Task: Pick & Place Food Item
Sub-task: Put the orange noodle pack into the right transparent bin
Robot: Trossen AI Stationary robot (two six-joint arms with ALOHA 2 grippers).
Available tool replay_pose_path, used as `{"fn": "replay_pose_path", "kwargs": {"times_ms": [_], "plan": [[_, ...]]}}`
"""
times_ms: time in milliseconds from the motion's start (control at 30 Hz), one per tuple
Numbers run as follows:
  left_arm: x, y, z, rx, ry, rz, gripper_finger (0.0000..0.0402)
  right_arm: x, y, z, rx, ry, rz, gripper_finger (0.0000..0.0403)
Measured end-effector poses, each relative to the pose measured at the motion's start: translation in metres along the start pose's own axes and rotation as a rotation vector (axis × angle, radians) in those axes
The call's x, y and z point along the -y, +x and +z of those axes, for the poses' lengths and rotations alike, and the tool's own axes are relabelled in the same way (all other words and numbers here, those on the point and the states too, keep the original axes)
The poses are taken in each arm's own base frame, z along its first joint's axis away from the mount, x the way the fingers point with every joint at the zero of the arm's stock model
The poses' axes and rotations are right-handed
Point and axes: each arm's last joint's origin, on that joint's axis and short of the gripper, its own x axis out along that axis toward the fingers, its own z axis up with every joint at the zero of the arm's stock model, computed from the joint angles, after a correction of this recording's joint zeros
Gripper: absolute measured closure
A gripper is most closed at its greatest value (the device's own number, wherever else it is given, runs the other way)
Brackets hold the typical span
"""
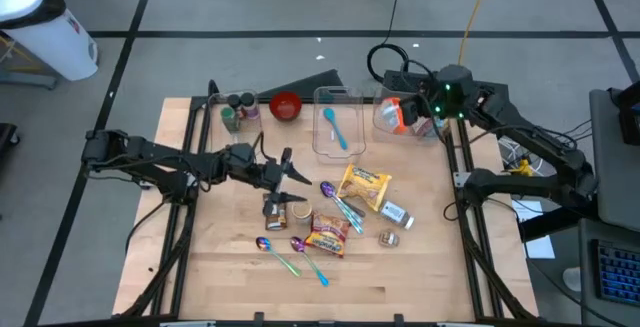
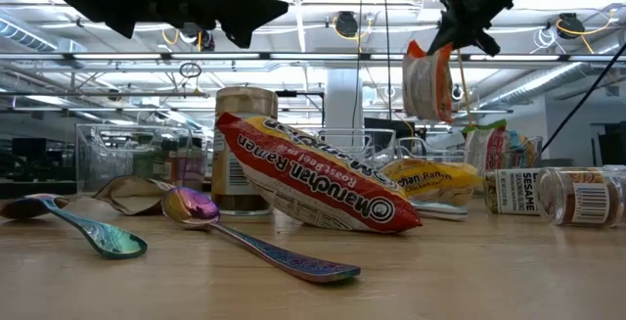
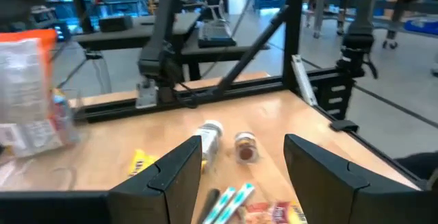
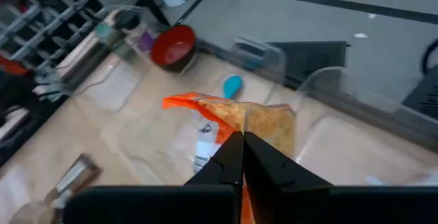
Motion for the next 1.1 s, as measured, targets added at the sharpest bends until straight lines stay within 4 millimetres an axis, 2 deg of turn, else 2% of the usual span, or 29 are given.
{"fn": "replay_pose_path", "kwargs": {"times_ms": [367, 500, 667, 833, 933, 1100], "plan": [[0.015, 0.004, 0.002, 0.008, 0.034, -0.056, 0.0186, 0.023, 0.030, 0.011, -0.011, 0.000, -0.061, 0.0403], [0.011, 0.003, 0.002, 0.008, 0.045, -0.002, 0.0186, 0.029, 0.042, 0.006, 0.000, 0.016, 0.022, 0.0403], [-0.009, 0.000, 0.009, 0.033, 0.051, 0.155, 0.0186, 0.030, 0.048, 0.003, 0.027, 0.010, 0.113, 0.0403], [-0.033, 0.002, 0.025, -0.010, 0.031, 0.174, 0.0186, 0.032, 0.047, 0.006, 0.051, -0.028, 0.109, 0.0403], [-0.047, 0.001, 0.032, -0.059, 0.084, 0.208, 0.0186, 0.032, 0.046, 0.009, 0.057, -0.033, 0.186, 0.0403], [-0.075, -0.007, 0.054, -0.087, 0.157, 0.266, 0.0186, 0.026, 0.045, 0.008, 0.033, -0.058, 0.321, 0.0403]]}}
